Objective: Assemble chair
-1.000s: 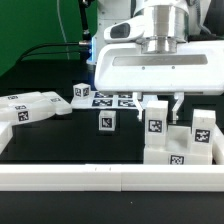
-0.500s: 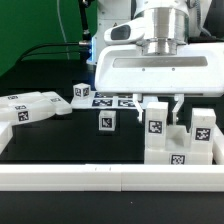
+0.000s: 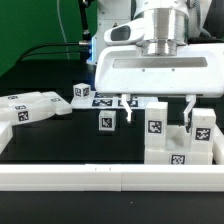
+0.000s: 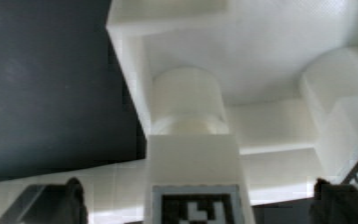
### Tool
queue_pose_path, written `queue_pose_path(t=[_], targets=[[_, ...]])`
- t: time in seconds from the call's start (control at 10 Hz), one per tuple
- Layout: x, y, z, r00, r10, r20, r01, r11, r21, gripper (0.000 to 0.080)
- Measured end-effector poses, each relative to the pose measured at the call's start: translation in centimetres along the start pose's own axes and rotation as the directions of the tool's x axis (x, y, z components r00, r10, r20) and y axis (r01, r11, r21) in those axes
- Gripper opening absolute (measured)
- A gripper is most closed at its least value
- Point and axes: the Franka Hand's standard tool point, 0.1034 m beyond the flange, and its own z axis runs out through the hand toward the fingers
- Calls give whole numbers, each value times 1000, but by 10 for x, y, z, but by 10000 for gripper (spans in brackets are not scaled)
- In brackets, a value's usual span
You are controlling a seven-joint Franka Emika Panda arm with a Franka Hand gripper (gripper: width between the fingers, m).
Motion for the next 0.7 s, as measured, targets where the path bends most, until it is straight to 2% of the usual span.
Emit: queue_pose_path(t=[0.1, 0.2, 0.3, 0.4, 0.5, 0.7], targets=[[-1, 2, 1, 1000, 4, 27, -4, 1000, -1, 637], [7, 4, -3, 998, 19, 64, -20, 1000, 2, 648], [14, 5, -8, 998, 23, 52, -24, 1000, 4, 648], [15, 9, -7, 997, 18, 75, -18, 1000, 3, 649], [14, 10, -5, 985, 28, 172, -30, 1000, 6, 649], [26, 6, -1, 953, 43, 300, -50, 999, 16, 649]])
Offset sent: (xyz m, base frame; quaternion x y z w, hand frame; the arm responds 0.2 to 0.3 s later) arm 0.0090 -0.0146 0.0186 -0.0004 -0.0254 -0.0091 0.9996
